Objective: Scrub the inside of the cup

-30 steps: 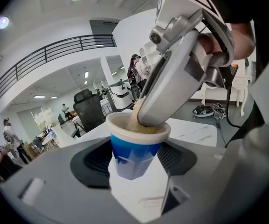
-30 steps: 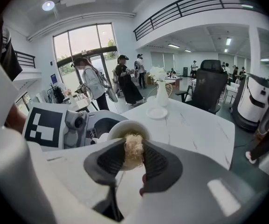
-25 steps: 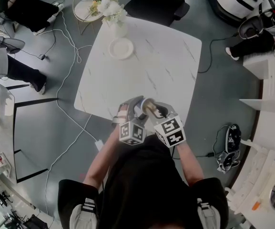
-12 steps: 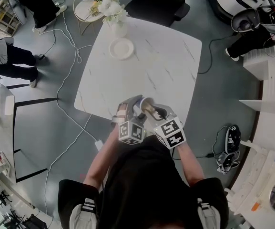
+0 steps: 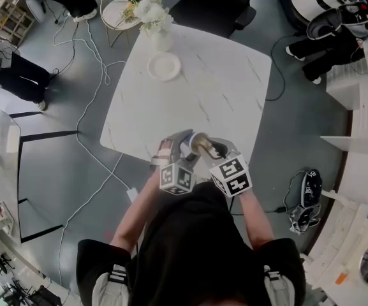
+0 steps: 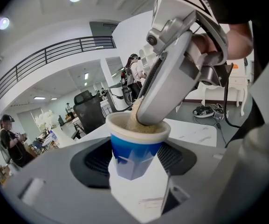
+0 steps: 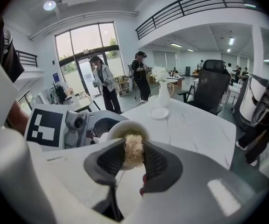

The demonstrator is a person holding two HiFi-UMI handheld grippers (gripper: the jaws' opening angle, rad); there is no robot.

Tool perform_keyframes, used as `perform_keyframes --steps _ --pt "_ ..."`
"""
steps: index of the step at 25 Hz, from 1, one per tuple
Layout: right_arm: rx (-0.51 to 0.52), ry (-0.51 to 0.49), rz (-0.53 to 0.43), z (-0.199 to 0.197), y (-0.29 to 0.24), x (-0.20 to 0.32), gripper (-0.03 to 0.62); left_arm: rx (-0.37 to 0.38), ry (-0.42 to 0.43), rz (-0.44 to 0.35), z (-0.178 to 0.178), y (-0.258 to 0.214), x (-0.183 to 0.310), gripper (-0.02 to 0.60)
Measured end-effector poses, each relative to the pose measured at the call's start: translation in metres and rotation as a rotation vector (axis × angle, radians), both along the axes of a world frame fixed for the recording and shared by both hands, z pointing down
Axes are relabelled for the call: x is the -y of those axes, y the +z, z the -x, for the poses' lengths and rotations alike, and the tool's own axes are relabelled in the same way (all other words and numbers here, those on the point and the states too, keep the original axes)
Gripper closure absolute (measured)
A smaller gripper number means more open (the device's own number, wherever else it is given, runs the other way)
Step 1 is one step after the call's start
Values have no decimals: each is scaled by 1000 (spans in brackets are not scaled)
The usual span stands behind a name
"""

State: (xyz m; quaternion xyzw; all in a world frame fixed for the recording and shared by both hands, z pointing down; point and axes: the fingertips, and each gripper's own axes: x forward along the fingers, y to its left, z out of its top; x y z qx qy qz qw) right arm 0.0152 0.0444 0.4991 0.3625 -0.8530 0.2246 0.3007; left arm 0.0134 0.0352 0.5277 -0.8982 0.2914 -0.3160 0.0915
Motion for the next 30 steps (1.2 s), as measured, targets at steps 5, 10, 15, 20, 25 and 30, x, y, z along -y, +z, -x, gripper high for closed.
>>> perform_keyframes --steps 5,10,15,20,25,30 --pt "2 0 -11 2 -3 4 490 -1 4 0 -1 0 2 270" --pt "6 -7 -24 7 -6 5 489 3 6 -11 -1 1 3 270" --pt "12 -22 -29 12 -9 2 490 1 6 -26 0 2 4 270" --pt "8 -38 -36 16 -8 -4 490 -24 -21 -1 3 2 5 270" --pt "6 -44 -21 14 -3 -9 490 -27 -27 15 6 5 3 270" --pt "-10 -34 -17 9 0 -9 490 -44 -38 39 8 9 0 270"
